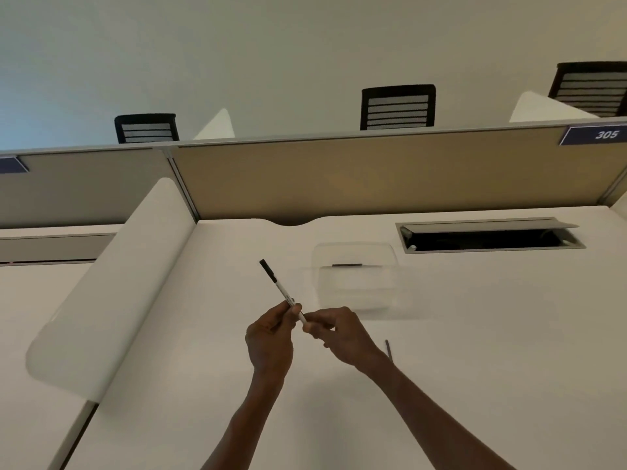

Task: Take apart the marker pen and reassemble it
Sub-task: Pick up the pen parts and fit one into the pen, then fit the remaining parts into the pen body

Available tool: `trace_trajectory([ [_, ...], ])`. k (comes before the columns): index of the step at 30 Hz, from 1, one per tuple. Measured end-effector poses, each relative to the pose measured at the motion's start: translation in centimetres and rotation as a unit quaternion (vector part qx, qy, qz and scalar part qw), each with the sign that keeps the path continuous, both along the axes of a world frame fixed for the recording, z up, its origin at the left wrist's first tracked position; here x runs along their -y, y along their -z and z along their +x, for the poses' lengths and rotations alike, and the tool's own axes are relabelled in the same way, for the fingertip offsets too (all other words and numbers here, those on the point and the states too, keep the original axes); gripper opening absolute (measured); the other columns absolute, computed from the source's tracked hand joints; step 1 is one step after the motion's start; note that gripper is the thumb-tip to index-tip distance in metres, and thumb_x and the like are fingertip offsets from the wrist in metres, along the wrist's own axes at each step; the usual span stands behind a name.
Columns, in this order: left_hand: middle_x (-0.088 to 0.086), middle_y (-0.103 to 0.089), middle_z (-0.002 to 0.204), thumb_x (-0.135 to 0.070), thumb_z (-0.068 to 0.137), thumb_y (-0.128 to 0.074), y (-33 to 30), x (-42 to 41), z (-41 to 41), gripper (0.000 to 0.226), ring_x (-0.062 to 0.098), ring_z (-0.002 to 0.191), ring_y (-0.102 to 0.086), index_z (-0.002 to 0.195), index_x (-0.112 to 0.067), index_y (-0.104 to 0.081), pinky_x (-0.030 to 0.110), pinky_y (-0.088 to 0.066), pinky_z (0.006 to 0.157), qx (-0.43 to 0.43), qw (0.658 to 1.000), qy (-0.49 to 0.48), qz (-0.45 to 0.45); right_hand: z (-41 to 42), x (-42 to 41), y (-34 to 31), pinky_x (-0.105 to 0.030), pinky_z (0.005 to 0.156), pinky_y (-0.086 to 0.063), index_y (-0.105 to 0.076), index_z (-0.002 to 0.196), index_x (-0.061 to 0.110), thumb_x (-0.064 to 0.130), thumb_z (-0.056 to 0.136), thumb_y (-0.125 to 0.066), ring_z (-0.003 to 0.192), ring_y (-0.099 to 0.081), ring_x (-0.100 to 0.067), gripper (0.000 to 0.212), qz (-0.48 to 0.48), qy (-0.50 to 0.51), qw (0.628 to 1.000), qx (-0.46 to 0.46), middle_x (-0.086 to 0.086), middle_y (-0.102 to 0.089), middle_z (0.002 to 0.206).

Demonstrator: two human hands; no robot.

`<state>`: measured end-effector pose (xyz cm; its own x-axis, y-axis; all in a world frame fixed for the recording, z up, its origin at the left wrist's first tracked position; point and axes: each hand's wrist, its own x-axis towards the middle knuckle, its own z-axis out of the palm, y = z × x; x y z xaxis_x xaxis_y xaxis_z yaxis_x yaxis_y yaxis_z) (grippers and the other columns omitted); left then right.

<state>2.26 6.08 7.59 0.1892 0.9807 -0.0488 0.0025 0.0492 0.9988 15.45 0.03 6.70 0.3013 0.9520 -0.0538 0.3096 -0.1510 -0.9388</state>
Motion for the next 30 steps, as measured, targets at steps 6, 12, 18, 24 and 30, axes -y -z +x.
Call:
trace_trajectory([
  [6, -0.002, -0.078, 0.081, -0.023, 0.086, -0.074, -0.7, 0.8, -0.9, 0.012, 0.018, 0.085, -0.073, 0.083, -0.033, -0.079, 0.040, -0.058, 0.085, -0.018, 0.999, 0.021, 0.019, -1.2, 1.0, -0.7, -0.020, 0.057, -0.051, -0.080, 0.090, 0.018, 0.017, 0.083, -0.071, 0.063, -0.061, -0.005, 0.012, 0.017, 0.073, 0.994, -0.080, -0.001, -0.073, 0.074],
  [12, -0.013, -0.073, 0.064, -0.024, 0.085, -0.074, -0.2, 0.8, -2.1, 0.020, 0.003, 0.065, -0.070, 0.068, -0.033, -0.073, 0.024, -0.056, 0.069, -0.172, 0.982, 0.044, 0.067, -0.4, 1.4, -0.4, -0.020, 0.067, -0.053, -0.079, 0.093, 0.016, 0.021, 0.085, -0.073, 0.064, -0.062, 0.000, 0.012, 0.001, 0.132, 0.991, 0.024, 0.011, -0.072, 0.073],
  [18, -0.013, -0.074, 0.077, -0.002, 0.082, -0.075, -0.5, 1.7, -2.6, 0.019, 0.005, 0.070, -0.069, 0.091, -0.018, -0.078, 0.028, -0.055, 0.070, -0.216, 0.943, 0.065, 0.243, 0.0, 2.0, -0.2, -0.029, 0.070, -0.048, -0.078, 0.090, 0.015, 0.020, 0.088, -0.065, 0.076, -0.064, -0.017, 0.014, 0.008, 0.109, 0.976, 0.189, -0.002, -0.074, 0.078],
  [24, 0.004, -0.070, 0.122, -0.008, 0.085, -0.074, -0.2, 2.0, -2.5, 0.039, 0.018, 0.113, -0.066, 0.123, -0.013, -0.068, 0.025, -0.045, 0.097, -0.296, 0.867, 0.130, 0.380, -0.2, 2.1, -1.1, -0.028, 0.077, -0.050, -0.077, 0.100, 0.017, 0.020, 0.091, -0.064, 0.085, -0.066, -0.015, 0.017, 0.043, 0.076, 0.966, 0.242, -0.002, -0.073, 0.090],
  [30, -0.002, -0.076, 0.086, -0.001, 0.085, -0.073, 0.0, 1.6, -2.9, 0.031, 0.007, 0.072, -0.068, 0.113, -0.014, -0.074, 0.017, -0.051, 0.068, -0.249, 0.874, 0.155, 0.388, -0.6, 1.9, -2.3, -0.029, 0.077, -0.051, -0.077, 0.100, 0.018, 0.020, 0.091, -0.065, 0.086, -0.065, -0.015, 0.015, 0.070, 0.043, 0.965, 0.248, -0.001, -0.072, 0.091],
])
